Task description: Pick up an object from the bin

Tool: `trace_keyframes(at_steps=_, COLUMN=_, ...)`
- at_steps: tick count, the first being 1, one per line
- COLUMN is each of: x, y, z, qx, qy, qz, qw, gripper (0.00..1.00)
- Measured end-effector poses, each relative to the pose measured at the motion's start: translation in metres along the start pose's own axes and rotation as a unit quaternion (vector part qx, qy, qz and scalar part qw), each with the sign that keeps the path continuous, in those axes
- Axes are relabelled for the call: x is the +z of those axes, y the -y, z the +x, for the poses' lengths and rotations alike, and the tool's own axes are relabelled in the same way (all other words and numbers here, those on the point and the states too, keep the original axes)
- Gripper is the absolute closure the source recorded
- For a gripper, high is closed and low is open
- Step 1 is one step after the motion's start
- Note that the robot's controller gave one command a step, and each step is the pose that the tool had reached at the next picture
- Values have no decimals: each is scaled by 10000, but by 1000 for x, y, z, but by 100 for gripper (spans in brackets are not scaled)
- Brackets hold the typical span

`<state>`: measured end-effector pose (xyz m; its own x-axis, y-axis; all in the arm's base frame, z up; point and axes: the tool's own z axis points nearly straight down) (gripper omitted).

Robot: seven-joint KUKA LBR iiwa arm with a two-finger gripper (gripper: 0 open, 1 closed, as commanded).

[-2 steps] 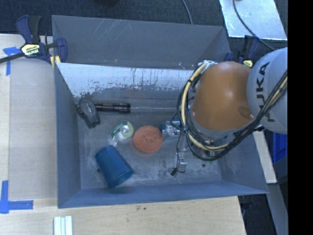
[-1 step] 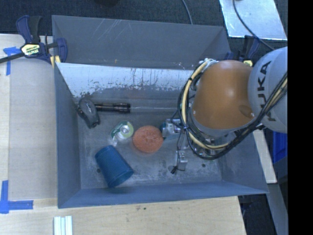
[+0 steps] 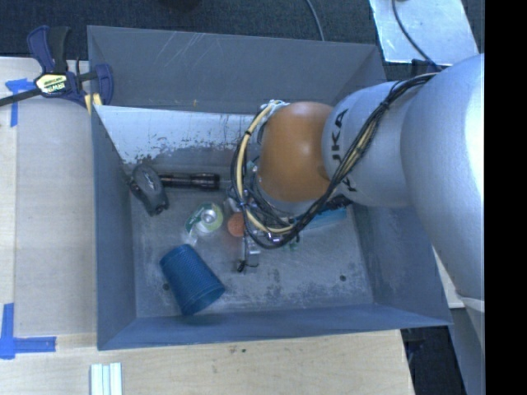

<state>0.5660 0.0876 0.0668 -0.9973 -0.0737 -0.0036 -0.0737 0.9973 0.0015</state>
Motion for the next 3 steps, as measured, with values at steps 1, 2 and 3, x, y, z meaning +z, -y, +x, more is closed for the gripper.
trace_keyframes(at_steps=1, x=-71, y=0, z=-15, qx=-564, qy=53, qz=9, qw=9984, gripper=0)
trace_keyframes(at_steps=2, x=-32, y=59, z=-22, qx=193, qy=-17, qz=12, qw=9998, gripper=0)
trace_keyframes(at_steps=3, x=-4, y=36, z=-29, qx=-411, qy=59, qz=2, qw=9991, gripper=0)
